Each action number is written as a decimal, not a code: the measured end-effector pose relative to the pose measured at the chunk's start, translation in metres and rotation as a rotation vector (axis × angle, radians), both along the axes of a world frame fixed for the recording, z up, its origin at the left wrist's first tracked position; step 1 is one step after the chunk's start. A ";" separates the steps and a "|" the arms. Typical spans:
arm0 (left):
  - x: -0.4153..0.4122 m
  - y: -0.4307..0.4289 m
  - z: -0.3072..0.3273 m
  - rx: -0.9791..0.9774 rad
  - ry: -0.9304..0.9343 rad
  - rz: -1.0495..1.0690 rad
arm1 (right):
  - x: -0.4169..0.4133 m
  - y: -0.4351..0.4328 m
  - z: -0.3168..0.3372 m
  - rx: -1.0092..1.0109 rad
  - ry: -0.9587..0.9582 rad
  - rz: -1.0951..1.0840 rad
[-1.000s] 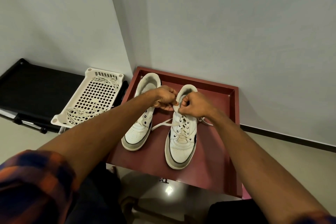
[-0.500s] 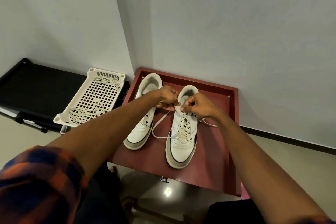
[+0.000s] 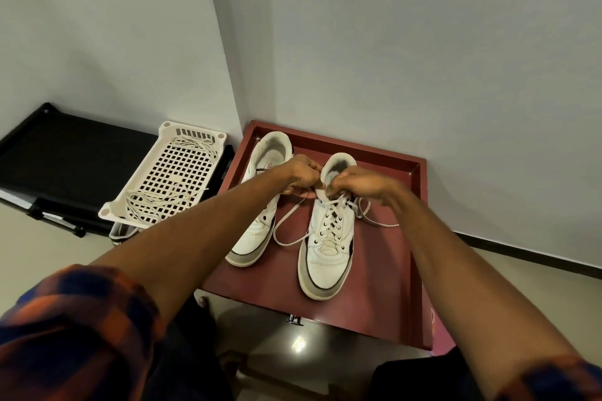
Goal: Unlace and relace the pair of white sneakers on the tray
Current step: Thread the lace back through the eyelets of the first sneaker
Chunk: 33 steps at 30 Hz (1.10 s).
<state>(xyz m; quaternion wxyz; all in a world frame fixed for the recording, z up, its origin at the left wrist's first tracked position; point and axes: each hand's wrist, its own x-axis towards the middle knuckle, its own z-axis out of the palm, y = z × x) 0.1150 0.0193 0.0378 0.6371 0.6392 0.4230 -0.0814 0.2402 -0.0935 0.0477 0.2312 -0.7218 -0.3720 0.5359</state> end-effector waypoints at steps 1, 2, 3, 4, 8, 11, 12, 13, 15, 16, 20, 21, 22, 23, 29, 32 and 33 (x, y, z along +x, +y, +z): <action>0.001 -0.001 0.000 0.016 0.003 0.002 | 0.005 -0.004 -0.006 0.045 0.100 -0.077; 0.003 -0.003 0.001 0.033 0.008 0.004 | 0.006 -0.009 -0.007 0.075 0.159 -0.139; 0.005 -0.004 0.001 0.047 0.014 0.004 | 0.007 -0.011 -0.008 0.098 0.170 -0.166; 0.007 -0.004 0.000 0.058 0.020 0.001 | 0.006 -0.012 -0.005 0.102 0.175 -0.183; 0.006 -0.004 -0.001 0.074 0.037 -0.017 | 0.000 0.004 0.003 0.005 0.056 -0.035; 0.007 -0.006 -0.001 0.114 0.047 -0.047 | 0.001 0.008 0.002 -0.056 -0.117 0.153; 0.007 -0.006 -0.001 0.126 0.049 -0.048 | 0.003 0.005 -0.001 -0.033 -0.110 0.138; 0.007 -0.006 -0.001 0.135 0.047 -0.047 | 0.004 0.000 -0.002 0.009 -0.061 0.082; 0.008 -0.005 -0.002 0.142 0.048 -0.041 | 0.011 -0.010 -0.005 0.102 0.179 -0.134; 0.008 -0.005 -0.002 0.148 0.052 -0.036 | 0.014 -0.014 -0.006 0.127 0.312 -0.194; 0.007 -0.005 -0.002 0.147 0.050 -0.035 | 0.011 -0.008 0.001 0.073 0.186 -0.043; 0.006 -0.005 -0.002 0.140 0.046 -0.034 | 0.011 -0.005 0.003 0.045 0.088 0.023; 0.005 -0.006 -0.002 0.135 0.044 -0.030 | 0.012 -0.003 0.001 0.034 0.045 0.047; 0.005 -0.006 -0.003 0.142 0.043 -0.028 | 0.013 -0.005 0.000 0.041 0.060 0.027; 0.007 -0.007 -0.009 0.224 0.036 -0.054 | 0.027 -0.025 -0.020 0.201 0.533 -0.405; 0.005 -0.006 -0.007 0.222 0.029 -0.062 | 0.013 -0.014 0.000 0.188 0.248 -0.204; 0.005 -0.006 -0.007 0.220 0.027 -0.064 | 0.009 -0.010 0.009 0.168 0.119 -0.102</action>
